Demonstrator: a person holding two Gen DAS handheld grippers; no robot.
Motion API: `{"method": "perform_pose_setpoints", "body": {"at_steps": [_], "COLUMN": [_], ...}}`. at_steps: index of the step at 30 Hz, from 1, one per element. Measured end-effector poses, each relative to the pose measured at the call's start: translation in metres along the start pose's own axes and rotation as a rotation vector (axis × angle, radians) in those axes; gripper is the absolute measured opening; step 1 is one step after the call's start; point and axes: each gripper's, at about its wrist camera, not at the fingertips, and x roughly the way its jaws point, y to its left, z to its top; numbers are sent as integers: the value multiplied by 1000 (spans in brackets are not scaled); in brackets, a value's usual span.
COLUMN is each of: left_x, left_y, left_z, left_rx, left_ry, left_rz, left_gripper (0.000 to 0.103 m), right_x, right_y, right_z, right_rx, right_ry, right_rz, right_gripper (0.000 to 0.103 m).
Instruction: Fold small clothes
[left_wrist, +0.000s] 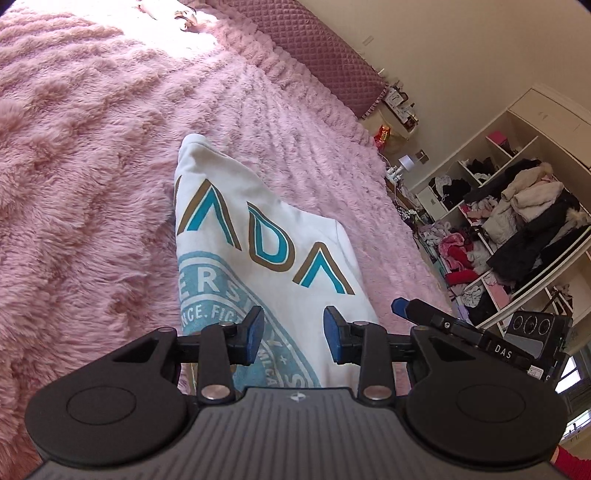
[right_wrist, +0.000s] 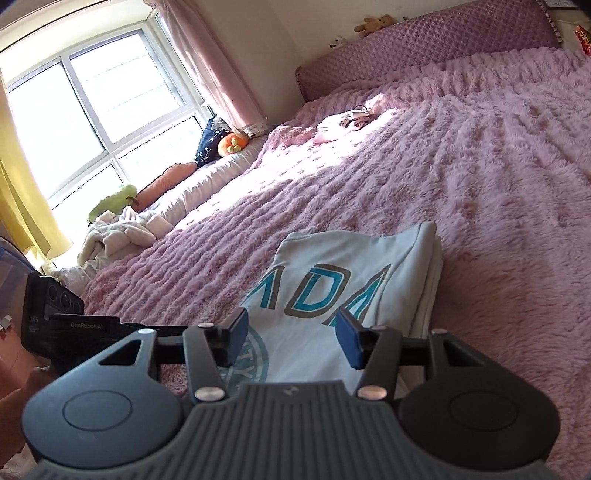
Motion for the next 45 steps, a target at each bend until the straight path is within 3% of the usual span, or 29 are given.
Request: {"method": "perform_pose_setpoints", "body": {"at_steps": [3,6,17,18,22,26,32,35,40,45], "left_x": [6,16,27,26,21,7,-21,-34,-47,-54], "left_y": [-11,-11,12,9,-11,-42,-88,-101,-117,-114], "left_z": [-14,-25,-37,-36,-30,-28,-40,-51,-73,-92], "left_rx": [36,61,-2,-3,11,62,140,154,225,214], "left_ry": [14,27,50,52,48,24,-12,-26,-46,-19], "left_rz": [1,49,74,83,117,215,375,422,597,627], "left_gripper": [39,39,35,36,48,58,70,73,75,77], "right_x": [9,19,39,38,32,10,-28,-43,-62,-71], "right_y": [-3,-10,-30,-27,-14,11,62,85,110,124], "right_z": [-12,-24,-42,-40,-32,-24,-20,-27,-49,-74], "right_rx": [8,13,102,107,133,100,-19,-77,-117,-125], "right_ry": [37,62,85,88,99,64,14,6,29,61], "right_rz": [-34,-73,-124,-134,-138,-190,-352,-426,-501,-510], "right_gripper": [50,49,40,41,60,63,74,78,79,79]}}
